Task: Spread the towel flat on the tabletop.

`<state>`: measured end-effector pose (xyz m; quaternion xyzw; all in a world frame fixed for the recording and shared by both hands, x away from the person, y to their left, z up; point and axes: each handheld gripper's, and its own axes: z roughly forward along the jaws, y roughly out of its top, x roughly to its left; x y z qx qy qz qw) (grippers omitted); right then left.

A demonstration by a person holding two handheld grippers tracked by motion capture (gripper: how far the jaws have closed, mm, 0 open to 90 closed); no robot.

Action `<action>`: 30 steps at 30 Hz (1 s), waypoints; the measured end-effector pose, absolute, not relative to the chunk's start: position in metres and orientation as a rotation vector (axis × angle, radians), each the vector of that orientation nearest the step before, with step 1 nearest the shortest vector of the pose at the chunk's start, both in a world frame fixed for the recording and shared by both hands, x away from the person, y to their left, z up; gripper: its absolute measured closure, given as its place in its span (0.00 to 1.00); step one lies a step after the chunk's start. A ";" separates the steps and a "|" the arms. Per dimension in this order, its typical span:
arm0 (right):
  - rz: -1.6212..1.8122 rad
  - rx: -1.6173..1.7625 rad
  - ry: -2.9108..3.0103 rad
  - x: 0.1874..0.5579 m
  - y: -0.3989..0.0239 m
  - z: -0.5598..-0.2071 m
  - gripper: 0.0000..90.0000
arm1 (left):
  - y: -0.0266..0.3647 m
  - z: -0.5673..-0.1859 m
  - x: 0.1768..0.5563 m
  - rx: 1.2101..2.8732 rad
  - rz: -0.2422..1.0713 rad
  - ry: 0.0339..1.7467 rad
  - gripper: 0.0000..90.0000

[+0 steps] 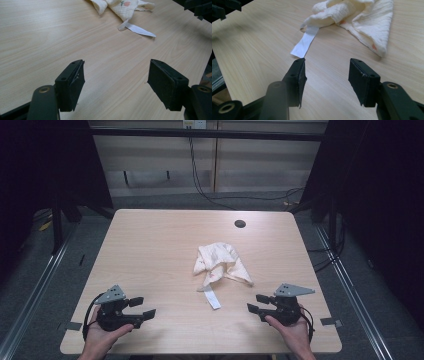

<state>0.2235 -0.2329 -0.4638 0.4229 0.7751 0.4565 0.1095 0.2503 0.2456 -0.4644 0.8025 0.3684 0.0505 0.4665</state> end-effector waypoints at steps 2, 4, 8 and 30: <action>1.348 1.235 2.292 0.225 -0.231 -0.461 0.53 | 0.247 -0.464 0.250 1.971 0.133 0.904 0.32; 1.361 1.219 2.301 0.231 -0.228 -0.456 0.55 | 0.247 -0.465 0.251 1.971 0.125 0.906 0.33; 1.380 1.208 2.307 0.236 -0.224 -0.452 0.56 | 0.246 -0.466 0.252 1.987 0.119 0.898 0.33; 1.340 1.157 2.371 0.314 -0.200 -0.444 0.46 | 0.247 -0.465 0.252 1.994 0.141 0.887 0.32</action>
